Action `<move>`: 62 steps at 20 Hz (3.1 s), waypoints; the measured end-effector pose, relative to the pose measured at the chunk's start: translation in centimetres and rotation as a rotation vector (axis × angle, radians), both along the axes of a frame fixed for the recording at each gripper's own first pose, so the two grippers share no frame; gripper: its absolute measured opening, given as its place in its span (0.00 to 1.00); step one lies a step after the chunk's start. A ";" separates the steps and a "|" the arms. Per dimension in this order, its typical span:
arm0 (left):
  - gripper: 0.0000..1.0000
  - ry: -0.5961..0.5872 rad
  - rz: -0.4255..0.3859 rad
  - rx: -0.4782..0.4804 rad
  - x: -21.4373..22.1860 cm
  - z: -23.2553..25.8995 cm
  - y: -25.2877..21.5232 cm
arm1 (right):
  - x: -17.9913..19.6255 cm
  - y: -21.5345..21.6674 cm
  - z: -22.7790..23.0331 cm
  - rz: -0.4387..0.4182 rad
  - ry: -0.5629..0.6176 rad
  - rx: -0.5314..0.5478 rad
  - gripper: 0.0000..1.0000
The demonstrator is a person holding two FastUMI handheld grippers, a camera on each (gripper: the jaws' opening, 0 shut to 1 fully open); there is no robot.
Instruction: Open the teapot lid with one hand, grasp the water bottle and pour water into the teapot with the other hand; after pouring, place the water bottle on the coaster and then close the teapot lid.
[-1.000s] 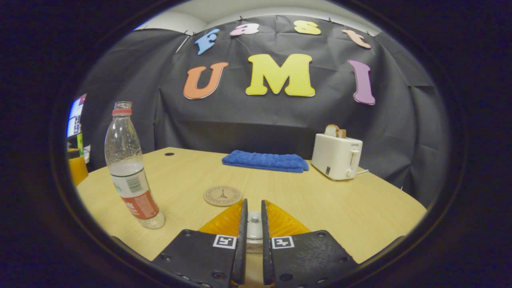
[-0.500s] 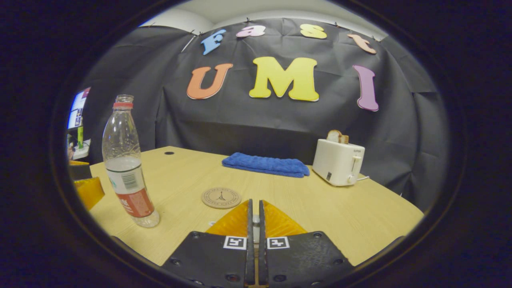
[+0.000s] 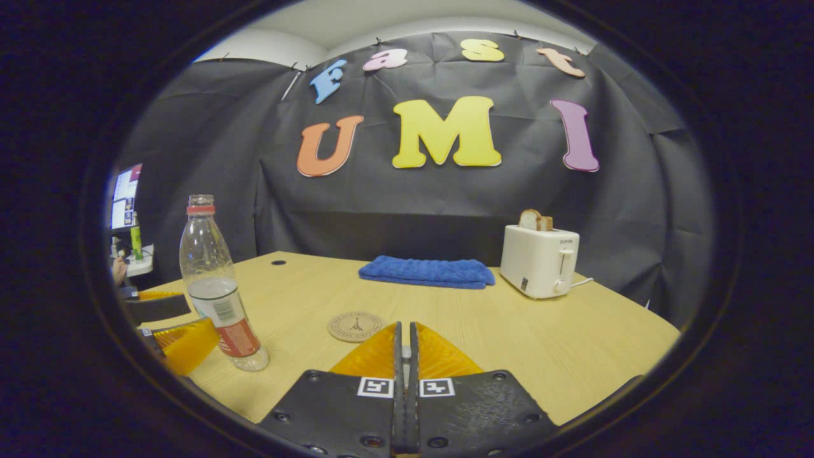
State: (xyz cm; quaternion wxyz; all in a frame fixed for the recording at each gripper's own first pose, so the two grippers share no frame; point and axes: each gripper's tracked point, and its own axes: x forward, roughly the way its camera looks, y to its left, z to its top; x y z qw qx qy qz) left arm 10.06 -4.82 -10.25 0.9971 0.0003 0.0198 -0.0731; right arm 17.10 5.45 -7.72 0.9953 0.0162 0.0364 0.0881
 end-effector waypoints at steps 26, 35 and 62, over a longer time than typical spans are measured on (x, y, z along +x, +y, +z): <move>0.78 0.076 0.103 0.282 4.3 0.9 0.1 | -2.7 -11.4 0.2 -0.065 -0.030 0.031 0.00; 0.77 0.033 0.124 0.700 4.3 2.6 -0.9 | -2.0 -14.1 -0.5 -0.083 -0.011 0.043 0.00; 0.77 0.117 0.010 1.760 4.1 2.4 -3.3 | -2.3 -14.9 -0.2 -0.073 -0.031 -0.017 0.00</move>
